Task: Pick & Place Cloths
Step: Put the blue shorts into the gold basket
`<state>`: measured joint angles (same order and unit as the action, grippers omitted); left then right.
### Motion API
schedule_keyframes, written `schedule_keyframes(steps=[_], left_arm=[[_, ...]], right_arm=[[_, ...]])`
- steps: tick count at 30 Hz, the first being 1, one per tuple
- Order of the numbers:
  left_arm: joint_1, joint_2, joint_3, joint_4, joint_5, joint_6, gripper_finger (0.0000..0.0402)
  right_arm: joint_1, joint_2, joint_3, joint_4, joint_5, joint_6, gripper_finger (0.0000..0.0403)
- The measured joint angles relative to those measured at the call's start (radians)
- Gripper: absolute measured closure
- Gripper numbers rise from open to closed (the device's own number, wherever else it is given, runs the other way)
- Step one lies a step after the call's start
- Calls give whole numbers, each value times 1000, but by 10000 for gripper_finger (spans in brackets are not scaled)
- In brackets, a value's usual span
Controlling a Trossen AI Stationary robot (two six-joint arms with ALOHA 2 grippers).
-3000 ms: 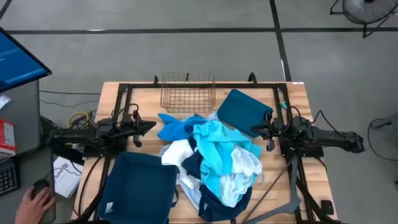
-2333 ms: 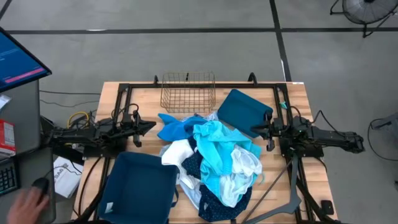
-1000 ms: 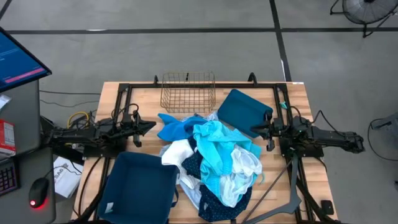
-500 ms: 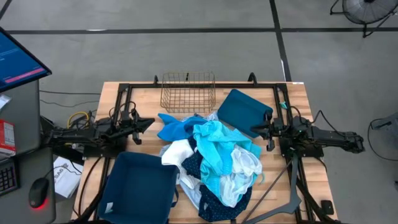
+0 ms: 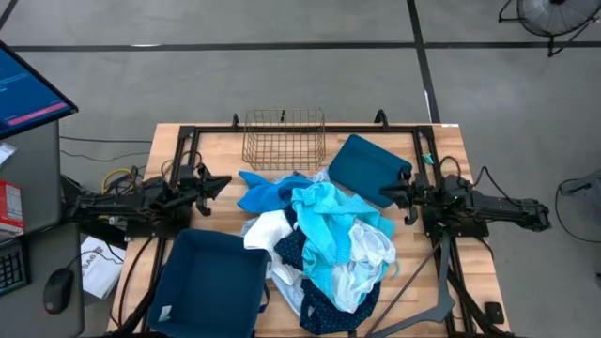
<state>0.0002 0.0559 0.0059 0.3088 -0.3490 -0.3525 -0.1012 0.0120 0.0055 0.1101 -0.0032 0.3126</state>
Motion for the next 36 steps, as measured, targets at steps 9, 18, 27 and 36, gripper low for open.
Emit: schedule_keyframes(steps=[9, 18, 27, 36], left_arm=[[0, 27, 72, 326, 23, -179, 400], [0, 370, 363, 329, 150, -53, 396], [0, 744, 612, 222, 295, 159, 319], [0, 895, 752, -302, 190, 207, 234]], right_arm=[[-7, 0, 4, 148, 5, 60, 365], [-13, 0, 8, 154, 39, 45, 365], [-13, 0, 10, 153, 60, 44, 365], [-13, 0, 12, 153, 60, 45, 365]])
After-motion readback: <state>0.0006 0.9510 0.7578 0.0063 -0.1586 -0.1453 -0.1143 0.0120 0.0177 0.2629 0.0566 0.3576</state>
